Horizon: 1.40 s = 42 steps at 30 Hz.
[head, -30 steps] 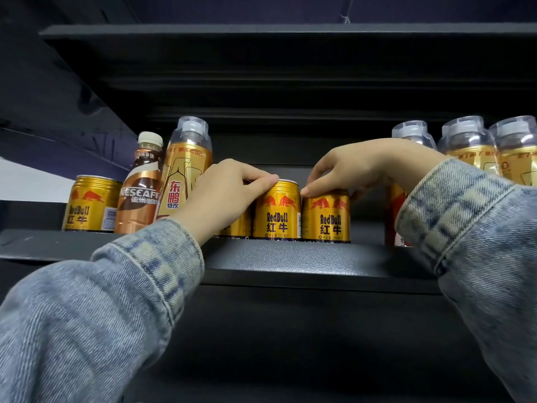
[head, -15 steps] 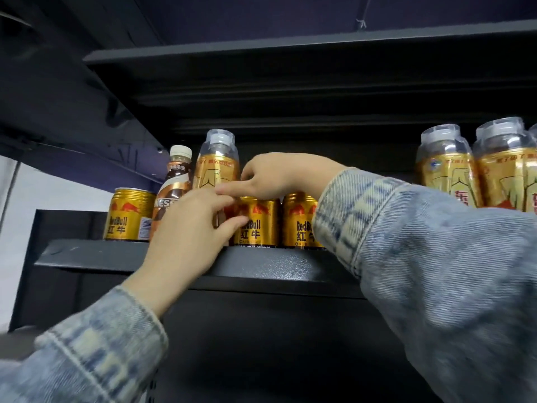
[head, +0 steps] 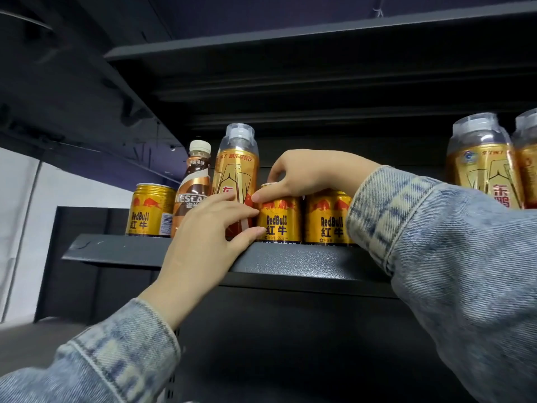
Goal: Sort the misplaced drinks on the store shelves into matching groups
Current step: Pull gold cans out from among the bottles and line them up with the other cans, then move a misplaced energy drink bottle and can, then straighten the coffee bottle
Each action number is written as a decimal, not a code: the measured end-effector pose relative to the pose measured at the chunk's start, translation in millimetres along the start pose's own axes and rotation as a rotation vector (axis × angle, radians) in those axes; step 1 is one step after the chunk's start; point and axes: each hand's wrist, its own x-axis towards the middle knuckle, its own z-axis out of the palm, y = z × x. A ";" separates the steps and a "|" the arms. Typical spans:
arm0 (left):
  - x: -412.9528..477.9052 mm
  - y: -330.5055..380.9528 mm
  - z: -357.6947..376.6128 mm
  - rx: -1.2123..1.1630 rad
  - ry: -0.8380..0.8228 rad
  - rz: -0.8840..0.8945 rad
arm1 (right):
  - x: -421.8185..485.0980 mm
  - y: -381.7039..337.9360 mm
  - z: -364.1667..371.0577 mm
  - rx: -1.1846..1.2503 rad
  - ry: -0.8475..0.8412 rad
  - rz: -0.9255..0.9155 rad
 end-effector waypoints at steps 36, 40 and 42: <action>34.3 11.3 -41.5 -0.530 -0.008 -0.313 | -9.0 -48.3 -41.3 1.273 0.673 0.022; 34.9 40.2 -41.1 -0.837 -0.172 -0.379 | -37.3 -44.8 -54.9 1.216 0.628 0.036; 31.7 57.2 -36.3 -0.967 -0.284 -0.394 | -51.8 -39.3 -57.8 1.107 0.634 0.071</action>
